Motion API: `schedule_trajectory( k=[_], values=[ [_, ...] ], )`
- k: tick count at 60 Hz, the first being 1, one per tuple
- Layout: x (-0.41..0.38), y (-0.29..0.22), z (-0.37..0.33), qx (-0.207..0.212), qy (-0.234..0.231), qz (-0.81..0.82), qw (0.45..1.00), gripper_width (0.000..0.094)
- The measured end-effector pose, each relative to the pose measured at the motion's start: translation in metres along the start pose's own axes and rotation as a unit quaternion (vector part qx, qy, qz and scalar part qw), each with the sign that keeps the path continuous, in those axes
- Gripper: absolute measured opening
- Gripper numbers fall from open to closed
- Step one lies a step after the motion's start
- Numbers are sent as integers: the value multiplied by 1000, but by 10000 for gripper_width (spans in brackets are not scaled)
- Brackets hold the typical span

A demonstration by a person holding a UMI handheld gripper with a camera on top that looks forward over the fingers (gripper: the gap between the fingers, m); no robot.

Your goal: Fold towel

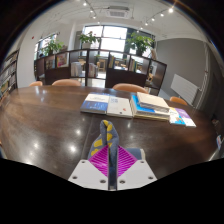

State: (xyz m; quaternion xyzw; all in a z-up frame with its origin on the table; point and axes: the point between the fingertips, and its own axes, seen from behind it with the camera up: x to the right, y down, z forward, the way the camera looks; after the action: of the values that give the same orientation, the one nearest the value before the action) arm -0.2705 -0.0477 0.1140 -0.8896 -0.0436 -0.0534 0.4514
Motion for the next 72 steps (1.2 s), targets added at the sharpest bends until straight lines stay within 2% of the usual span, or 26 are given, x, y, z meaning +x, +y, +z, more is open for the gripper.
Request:
schedule_trajectory(
  k=[6,12,15,21,24,40,48,55,72],
  values=[
    [45,19,13,-14,-11,9,1000,81],
    [79,53,32,-43,-8,11,999,178],
    [93,71,38,-64,3,12,998,333],
    [98,82,36,-66,0,17,998,756],
    [96,78,26,-60,-9,25,998,857],
    [102,-14,-89,53,11,34,998,852],
    [92,-31,-146,92,-2,61,994,845],
    [84,-16,-185,103,4,58,993,847],
    [74,59,-249,77,28,81,993,847]
  ],
)
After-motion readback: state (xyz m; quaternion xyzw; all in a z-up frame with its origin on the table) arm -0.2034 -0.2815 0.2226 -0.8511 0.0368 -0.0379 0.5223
